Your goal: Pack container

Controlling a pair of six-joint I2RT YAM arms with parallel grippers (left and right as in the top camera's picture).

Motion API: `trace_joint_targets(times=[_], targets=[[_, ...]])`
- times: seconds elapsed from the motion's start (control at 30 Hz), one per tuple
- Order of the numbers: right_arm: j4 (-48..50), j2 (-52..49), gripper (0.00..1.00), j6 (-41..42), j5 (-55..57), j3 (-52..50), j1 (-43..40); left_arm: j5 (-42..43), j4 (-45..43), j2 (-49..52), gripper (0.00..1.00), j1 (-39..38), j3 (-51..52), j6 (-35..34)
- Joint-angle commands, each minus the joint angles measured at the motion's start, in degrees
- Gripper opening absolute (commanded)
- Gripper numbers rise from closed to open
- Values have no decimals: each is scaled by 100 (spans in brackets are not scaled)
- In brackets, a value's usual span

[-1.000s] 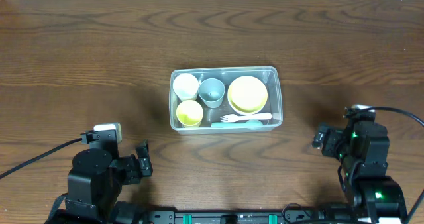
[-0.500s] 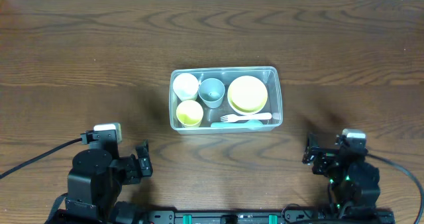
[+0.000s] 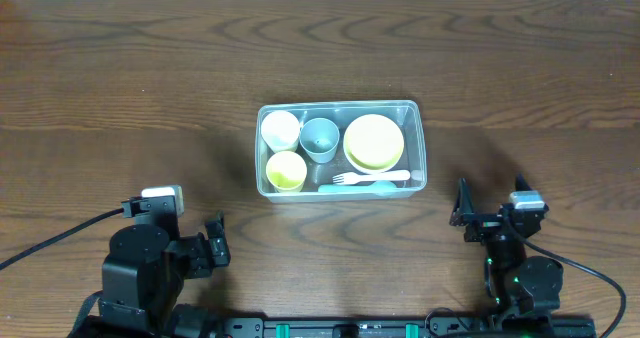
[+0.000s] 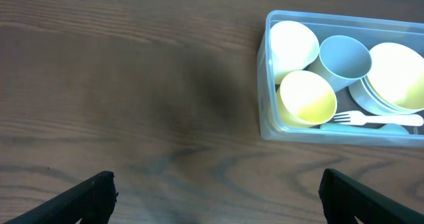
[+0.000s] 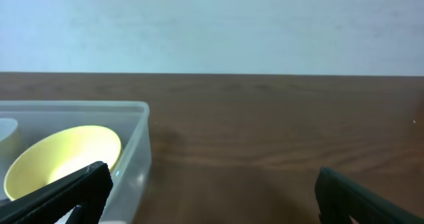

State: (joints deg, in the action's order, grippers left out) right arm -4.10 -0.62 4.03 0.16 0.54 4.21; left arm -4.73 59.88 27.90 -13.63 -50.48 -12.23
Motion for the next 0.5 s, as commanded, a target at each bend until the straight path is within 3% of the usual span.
trace_joint_targets(times=[0.0, 0.47], targets=[[-13, 35, 99, 70, -83, -24, 116, -46, 4, -26, 98, -17, 13, -57], [-15, 33, 98, 61, -63, -22, 111, -46, 4, -26, 98, -17, 13, -57]])
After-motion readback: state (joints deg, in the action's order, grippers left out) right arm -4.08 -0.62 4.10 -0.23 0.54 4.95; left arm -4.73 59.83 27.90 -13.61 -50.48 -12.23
